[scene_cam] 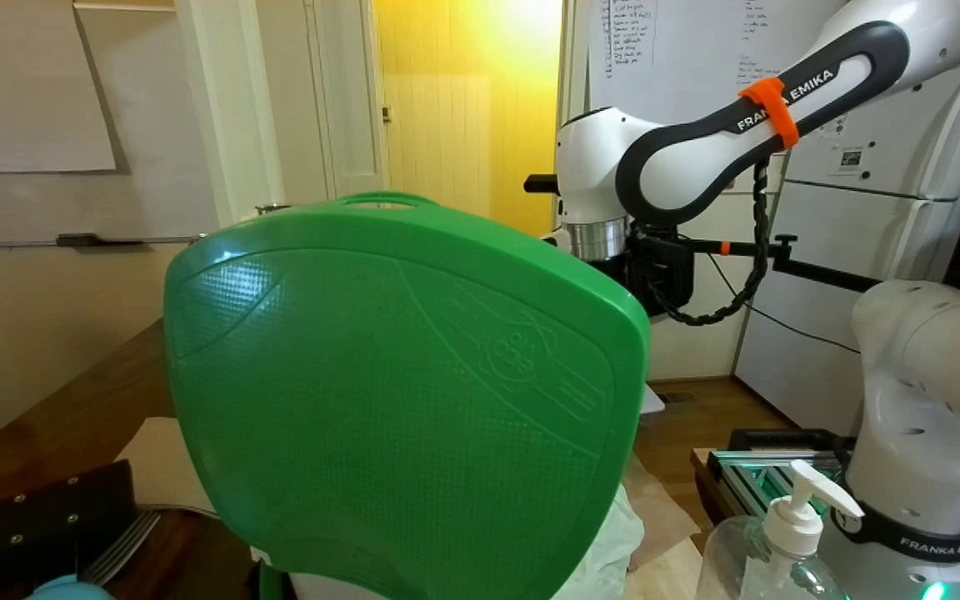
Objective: Put the blue cloth and white box in the bin at the same time
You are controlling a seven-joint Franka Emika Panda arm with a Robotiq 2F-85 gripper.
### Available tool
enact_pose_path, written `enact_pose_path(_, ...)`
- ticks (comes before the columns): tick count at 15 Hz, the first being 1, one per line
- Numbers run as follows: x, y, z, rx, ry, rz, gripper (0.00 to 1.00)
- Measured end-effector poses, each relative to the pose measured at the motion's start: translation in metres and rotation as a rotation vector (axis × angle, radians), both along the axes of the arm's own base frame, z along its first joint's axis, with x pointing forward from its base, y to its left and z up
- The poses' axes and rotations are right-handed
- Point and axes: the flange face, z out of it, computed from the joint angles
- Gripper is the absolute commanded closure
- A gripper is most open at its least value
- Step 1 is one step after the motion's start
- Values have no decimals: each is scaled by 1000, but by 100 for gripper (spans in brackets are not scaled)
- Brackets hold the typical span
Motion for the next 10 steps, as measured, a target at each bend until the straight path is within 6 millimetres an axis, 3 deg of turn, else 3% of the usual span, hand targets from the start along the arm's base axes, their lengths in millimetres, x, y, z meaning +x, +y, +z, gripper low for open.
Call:
enact_pose_path(3, 3, 0, -9, -3, -13, -20, 87)
enact_pose_path(4, 3, 0, -11, -2, -10, -23, 89)
enact_pose_path(5, 4, 1, -11, -3, -8, -24, 83)
enact_pose_path(7, 4, 3, -11, -4, -8, -20, 81)
enact_pose_path(8, 5, 4, -11, -4, -7, -18, 75)
enact_pose_path(9, 5, 5, -11, -4, -5, -14, 56)
enact_pose_path(10, 5, 7, -10, -5, -2, -11, 53)
